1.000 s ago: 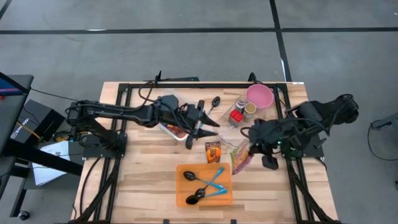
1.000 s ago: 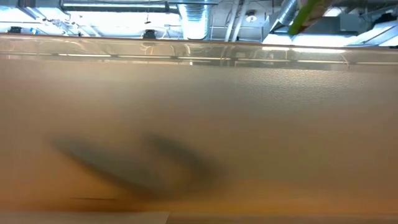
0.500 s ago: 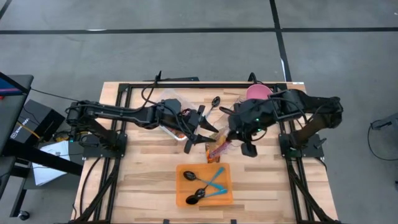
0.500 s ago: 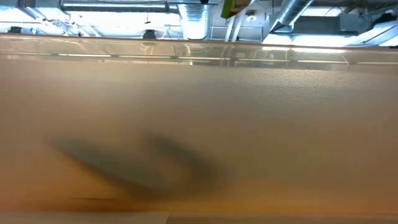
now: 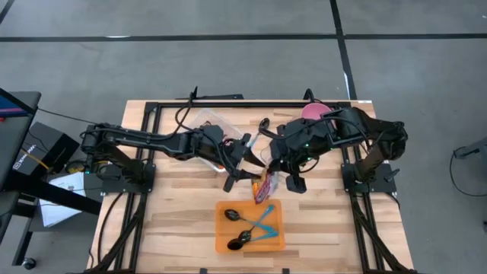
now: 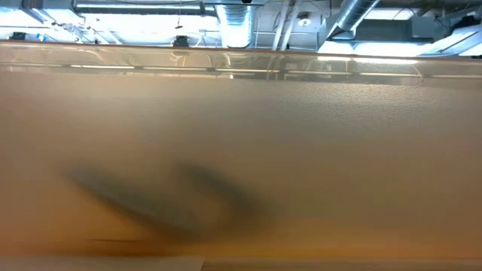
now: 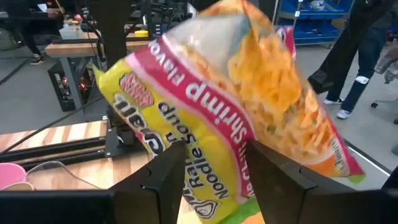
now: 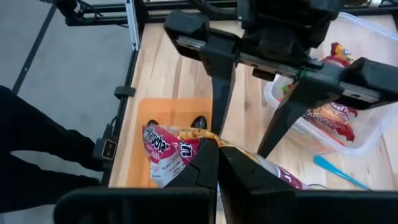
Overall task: Pick & Place Food Item
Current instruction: Put the green noodle pack into the transparent container
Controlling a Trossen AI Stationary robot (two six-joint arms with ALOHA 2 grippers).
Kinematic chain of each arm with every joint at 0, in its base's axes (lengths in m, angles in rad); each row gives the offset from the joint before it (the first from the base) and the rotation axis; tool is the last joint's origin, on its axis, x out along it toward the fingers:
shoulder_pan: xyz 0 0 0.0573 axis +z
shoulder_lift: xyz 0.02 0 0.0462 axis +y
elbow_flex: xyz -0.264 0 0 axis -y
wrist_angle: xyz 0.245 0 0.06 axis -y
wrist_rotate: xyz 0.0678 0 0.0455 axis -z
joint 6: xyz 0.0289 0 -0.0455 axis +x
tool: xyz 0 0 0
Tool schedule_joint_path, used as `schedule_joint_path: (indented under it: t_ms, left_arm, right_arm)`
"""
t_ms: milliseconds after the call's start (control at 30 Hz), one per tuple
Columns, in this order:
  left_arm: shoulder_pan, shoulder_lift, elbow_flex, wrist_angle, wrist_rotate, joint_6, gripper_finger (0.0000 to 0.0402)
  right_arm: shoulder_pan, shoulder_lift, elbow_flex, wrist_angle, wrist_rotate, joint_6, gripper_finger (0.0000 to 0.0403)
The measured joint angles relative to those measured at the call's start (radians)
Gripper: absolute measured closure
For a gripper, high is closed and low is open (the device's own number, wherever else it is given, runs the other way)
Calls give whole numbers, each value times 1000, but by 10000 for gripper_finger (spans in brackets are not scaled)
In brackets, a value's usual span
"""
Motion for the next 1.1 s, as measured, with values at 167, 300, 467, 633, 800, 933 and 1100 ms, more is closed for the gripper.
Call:
schedule_joint_path:
  t_ms: [167,300,467,633,800,933,1100]
  left_arm:
    - [0,0,0,2,4,0,271]
    - [0,0,0,1,18,0,316]
    - [0,0,0,0,19,-1,387]
    - [0,0,0,0,19,-1,399]
    - [16,-6,0,-35,22,1,401]
    - [42,-37,1,-104,24,27,401]
    - [76,-80,0,-126,23,33,401]
  right_arm:
    - [0,13,-1,8,3,6,403]
    - [0,19,-2,5,3,6,403]
    - [0,19,-2,1,12,9,403]
    - [3,18,-2,0,34,9,403]
    - [12,18,-2,-23,36,9,403]
    - [19,13,-3,-39,40,9,403]
    - [29,6,-2,-40,83,7,403]
